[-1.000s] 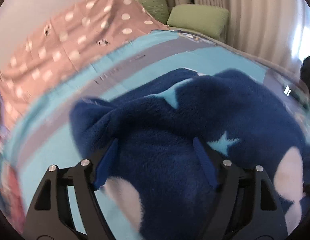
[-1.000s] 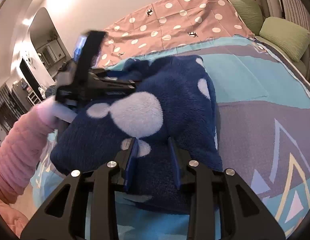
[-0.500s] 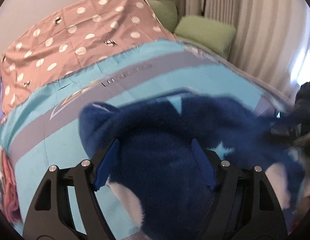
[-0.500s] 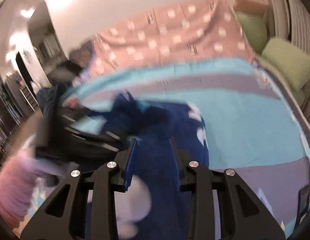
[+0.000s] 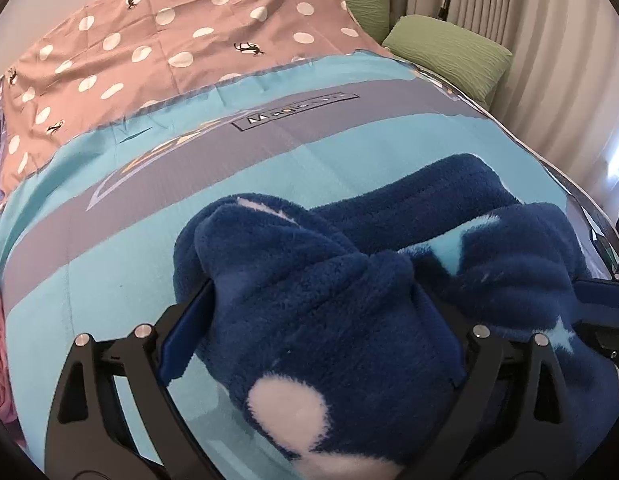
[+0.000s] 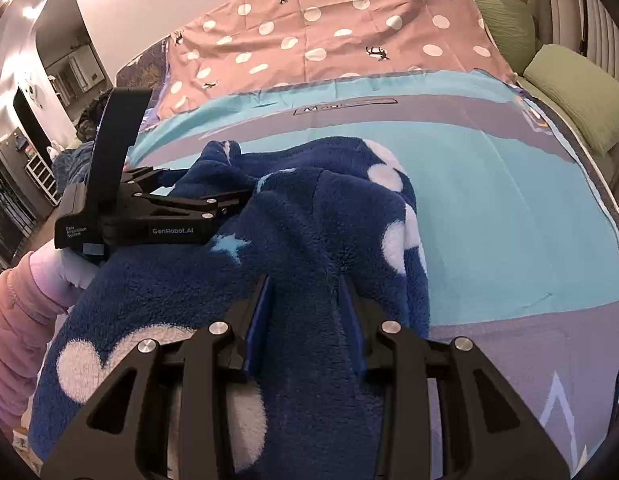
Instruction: Fold small clothes
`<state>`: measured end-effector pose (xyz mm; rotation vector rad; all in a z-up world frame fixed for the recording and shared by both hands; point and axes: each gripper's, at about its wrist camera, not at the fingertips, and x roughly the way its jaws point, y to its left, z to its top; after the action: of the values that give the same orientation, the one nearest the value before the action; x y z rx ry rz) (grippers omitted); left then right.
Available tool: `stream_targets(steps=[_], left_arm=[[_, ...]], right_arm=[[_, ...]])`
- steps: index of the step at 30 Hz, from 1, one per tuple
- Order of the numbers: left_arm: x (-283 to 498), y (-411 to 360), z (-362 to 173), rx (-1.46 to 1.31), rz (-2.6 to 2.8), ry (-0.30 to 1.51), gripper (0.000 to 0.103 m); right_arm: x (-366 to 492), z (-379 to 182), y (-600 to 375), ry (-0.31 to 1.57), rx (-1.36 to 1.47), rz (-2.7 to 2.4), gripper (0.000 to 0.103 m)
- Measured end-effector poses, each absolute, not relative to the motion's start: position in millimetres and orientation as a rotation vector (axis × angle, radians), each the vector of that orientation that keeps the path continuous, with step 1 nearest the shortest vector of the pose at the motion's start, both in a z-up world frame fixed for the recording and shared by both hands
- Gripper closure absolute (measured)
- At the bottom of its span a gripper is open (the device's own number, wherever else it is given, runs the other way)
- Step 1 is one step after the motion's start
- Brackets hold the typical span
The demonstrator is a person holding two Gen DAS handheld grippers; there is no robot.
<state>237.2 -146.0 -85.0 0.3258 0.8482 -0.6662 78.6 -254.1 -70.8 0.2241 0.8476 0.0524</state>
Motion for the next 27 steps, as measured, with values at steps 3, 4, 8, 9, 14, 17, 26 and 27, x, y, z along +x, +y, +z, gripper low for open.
stream_targets(steps=[3, 4, 8, 9, 14, 17, 26, 27], left_arm=[[228.2, -142.3, -64.1, 0.332, -0.662, 0.802, 0.015], [222.6, -137.0, -49.6, 0.315, -0.674, 0.767, 0.017], [213.0, -115.8, 3.5, 0.225, -0.679, 0.630, 0.037], [214.7, -115.0, 10.0, 0.204, -0.693, 0.628, 0.053], [244.5, -148.3, -54.0, 0.318, -0.654, 0.831, 0.060], [238.2, -159.1, -90.6, 0.382, -0.604, 0.733, 0.059], [246.3, -164.0, -91.3, 0.395, -0.588, 0.744, 0.059], [246.8, -165.0, -90.3, 0.395, -0.586, 0.744, 0.059]], right_arm=[[73.7, -57.8, -252.4, 0.858, 0.207, 0.056, 0.067], [72.1, -50.4, -252.5, 0.863, 0.208, 0.058, 0.066], [72.5, -13.0, -255.0, 0.806, 0.222, 0.081, 0.066], [77.9, -6.2, -253.7, 0.796, 0.221, 0.092, 0.066], [131.0, -43.0, -243.0, 0.941, 0.228, 0.091, 0.057], [147.4, -83.0, -248.6, 0.990, 0.256, 0.083, 0.055], [135.8, -77.2, -245.3, 0.949, 0.238, 0.062, 0.055], [135.2, -76.5, -246.1, 0.946, 0.237, 0.063, 0.055]])
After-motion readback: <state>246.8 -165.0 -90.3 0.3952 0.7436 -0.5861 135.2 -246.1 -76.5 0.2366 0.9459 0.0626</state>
